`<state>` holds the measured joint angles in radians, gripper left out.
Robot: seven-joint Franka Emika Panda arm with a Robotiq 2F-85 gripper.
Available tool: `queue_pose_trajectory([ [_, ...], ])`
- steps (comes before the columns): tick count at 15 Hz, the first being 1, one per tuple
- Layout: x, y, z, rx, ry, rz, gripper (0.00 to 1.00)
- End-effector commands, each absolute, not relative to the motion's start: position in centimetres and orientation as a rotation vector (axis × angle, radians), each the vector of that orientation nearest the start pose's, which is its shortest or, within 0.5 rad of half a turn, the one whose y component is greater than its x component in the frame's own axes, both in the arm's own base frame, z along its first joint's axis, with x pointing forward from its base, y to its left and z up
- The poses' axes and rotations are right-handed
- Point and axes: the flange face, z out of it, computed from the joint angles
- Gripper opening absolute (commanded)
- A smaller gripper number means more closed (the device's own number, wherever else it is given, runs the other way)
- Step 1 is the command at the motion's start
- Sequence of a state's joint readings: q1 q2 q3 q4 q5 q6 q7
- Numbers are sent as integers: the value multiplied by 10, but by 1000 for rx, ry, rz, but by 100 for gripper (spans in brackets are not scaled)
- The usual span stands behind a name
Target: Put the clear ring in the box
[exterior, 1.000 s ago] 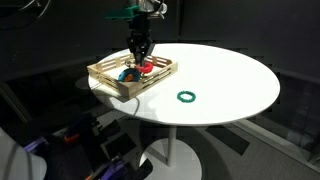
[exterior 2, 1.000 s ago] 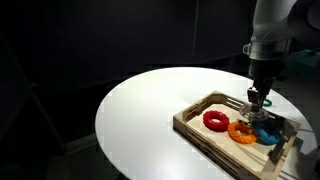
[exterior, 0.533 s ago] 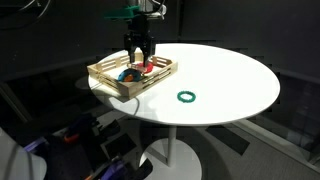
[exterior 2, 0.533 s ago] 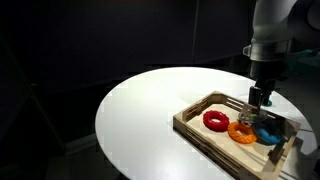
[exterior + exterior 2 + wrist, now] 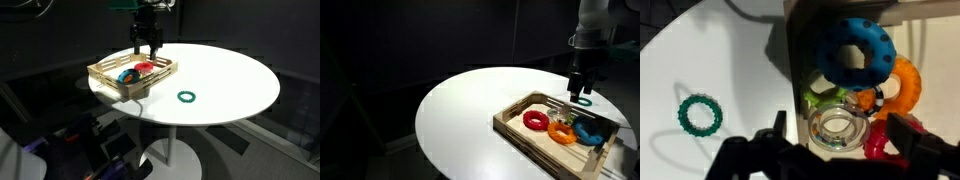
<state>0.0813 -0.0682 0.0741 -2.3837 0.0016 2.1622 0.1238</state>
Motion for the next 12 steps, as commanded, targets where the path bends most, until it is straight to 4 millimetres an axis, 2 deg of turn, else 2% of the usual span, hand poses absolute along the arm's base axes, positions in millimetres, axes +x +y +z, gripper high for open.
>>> queue_pose_trajectory([
  [1,472,50,368,-3143,48,198,100],
  [7,483,16,416,-3142,179,172,100],
  [12,490,-12,464,-3156,272,128,100],
])
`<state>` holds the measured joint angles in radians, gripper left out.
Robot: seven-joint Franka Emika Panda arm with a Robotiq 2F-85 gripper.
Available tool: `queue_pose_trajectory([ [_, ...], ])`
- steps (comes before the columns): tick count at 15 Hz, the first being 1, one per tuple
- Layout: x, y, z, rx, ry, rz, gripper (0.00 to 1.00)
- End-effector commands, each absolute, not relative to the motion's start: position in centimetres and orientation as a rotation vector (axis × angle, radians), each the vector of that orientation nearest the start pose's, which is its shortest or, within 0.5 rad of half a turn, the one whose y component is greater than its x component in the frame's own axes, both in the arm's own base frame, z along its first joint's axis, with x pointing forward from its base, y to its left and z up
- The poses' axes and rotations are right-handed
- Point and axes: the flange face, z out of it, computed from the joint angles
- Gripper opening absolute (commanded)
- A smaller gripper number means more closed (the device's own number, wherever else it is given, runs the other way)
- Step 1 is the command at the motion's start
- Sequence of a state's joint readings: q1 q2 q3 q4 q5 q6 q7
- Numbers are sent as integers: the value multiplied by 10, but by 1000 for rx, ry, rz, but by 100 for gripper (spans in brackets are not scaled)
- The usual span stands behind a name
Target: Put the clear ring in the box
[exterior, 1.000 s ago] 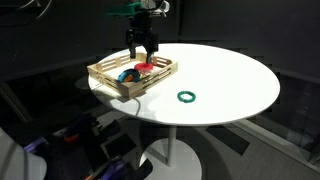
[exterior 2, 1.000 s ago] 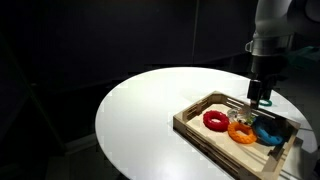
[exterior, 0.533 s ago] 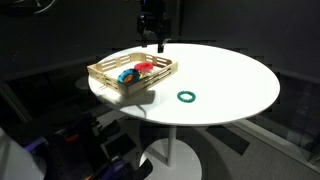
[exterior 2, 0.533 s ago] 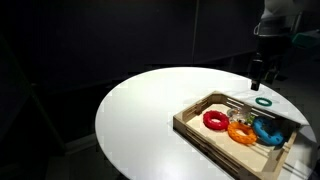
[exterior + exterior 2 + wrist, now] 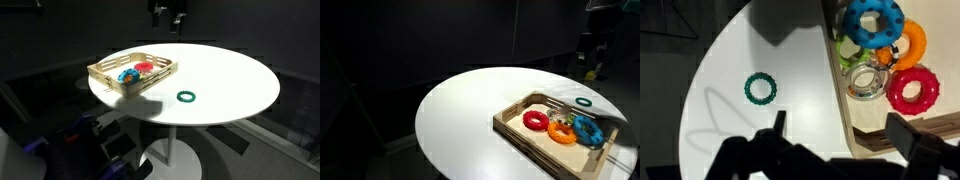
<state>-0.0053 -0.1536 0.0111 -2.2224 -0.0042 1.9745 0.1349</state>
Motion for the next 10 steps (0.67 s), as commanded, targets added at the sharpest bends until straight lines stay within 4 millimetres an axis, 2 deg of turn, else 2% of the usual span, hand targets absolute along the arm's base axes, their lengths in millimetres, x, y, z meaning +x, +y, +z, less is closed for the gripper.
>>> queue_pose_trajectory([
  [1,491,-16,475,-3155,284,113,100],
  [4,494,-27,506,-3160,296,68,100],
  [7,496,-30,528,-3152,265,70,100],
  [8,495,-26,512,-3143,278,58,100],
  [10,495,-26,521,-3143,278,56,100],
])
